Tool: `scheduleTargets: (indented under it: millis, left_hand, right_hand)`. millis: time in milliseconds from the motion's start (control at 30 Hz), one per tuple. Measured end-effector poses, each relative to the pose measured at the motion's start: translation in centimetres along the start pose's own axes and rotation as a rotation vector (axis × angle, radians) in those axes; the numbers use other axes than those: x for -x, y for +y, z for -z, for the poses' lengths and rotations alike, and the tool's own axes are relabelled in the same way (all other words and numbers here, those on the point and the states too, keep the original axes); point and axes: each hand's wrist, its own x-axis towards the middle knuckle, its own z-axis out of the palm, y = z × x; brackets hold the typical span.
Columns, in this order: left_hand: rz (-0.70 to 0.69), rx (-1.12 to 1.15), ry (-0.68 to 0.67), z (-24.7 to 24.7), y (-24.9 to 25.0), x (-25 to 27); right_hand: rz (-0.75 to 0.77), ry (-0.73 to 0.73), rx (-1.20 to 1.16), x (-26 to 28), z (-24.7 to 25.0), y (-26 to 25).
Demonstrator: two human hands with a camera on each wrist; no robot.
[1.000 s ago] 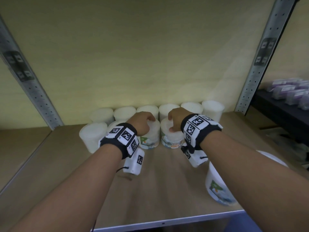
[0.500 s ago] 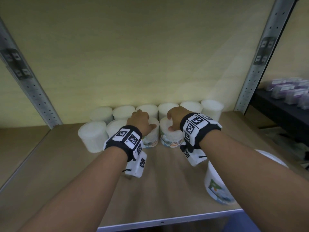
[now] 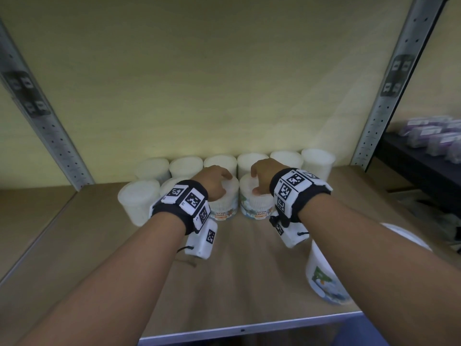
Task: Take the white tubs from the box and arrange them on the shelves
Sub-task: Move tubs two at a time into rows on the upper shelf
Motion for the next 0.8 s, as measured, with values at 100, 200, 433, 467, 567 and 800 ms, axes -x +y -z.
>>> scheduleTargets:
  millis: [100, 200, 433, 467, 567, 800]
  left_hand:
    - [-0.010, 0.009, -0.005, 0.2, -0.1, 0.1]
    - [-0.024, 0.002, 0.008, 0.3, -0.1, 0.2]
    - [-0.022, -0.016, 0.000, 0.4, 0.3, 1.1]
    - [-0.024, -0.015, -0.001, 0.4, 0.4, 1.4]
    - [-0.024, -0.007, -0.006, 0.2, 0.6, 2.6]
    - [-0.028, 0.009, -0.025, -0.2, 1.1, 6.6]
  right_hand:
    - [0.019, 0.041, 0.049, 0.1, -0.6, 0.4]
    - [0.035, 0.098, 0.019, 0.3, -0.8, 0.6]
    - [0.026, 0.066, 0.057, 1.3, -0.6, 0.0]
    - [0.018, 0.023, 0.071, 1.5, -0.4, -0.2]
    - [-0.004, -0.068, 0.091, 2.3, -0.1, -0.9]
    - [0.024, -0.091, 0.200, 5.6, -0.9, -1.4]
